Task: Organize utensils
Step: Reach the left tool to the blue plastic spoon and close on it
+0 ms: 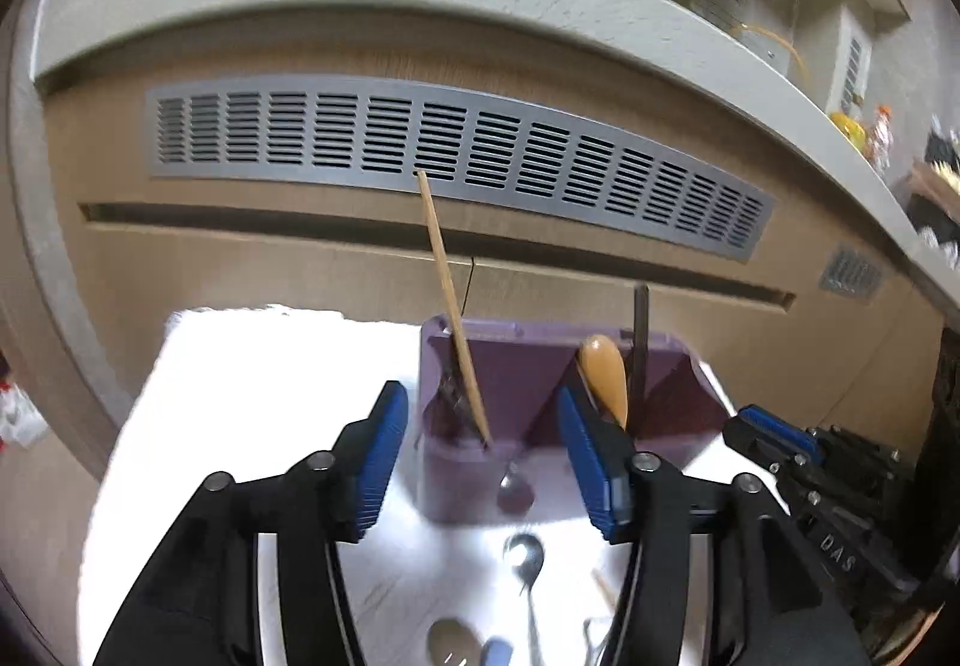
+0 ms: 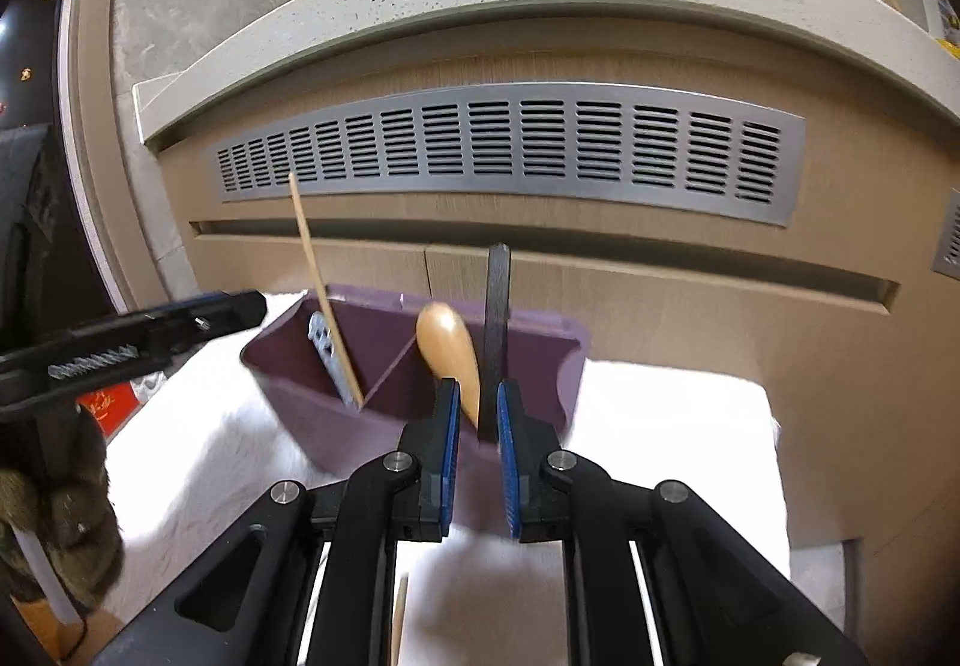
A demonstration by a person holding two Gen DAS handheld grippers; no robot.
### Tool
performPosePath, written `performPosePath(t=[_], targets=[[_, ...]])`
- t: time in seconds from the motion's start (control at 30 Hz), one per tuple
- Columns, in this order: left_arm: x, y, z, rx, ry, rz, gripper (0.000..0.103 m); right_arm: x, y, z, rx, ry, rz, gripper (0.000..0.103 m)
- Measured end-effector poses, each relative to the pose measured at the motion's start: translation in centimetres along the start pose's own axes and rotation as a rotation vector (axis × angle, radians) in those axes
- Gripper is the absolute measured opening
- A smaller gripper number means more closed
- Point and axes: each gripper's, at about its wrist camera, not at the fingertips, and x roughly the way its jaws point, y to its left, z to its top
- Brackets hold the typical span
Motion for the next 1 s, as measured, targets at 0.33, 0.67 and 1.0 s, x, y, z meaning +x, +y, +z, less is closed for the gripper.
performPosePath(t=[0.33, 0.67, 1.0], targets=[[-6.5, 0.6, -7.9, 0.190, 0.077, 0.030, 0.083, -3.9, 2.2, -6.2, -0.050, 0.174, 0.024, 0.029], [-7.4, -1.7, -15.0, 0.307, 0.330, -0.121, 0.072, -5.1, 5.1, -10.1, -0.080, 0.228, 0.056, 0.031], [-7.3, 0.3, -17.4, 0.198, 0.370, -0.038, 0.072, -5.8, 5.4, -12.4, -0.102, 0.263, 0.068, 0.032]])
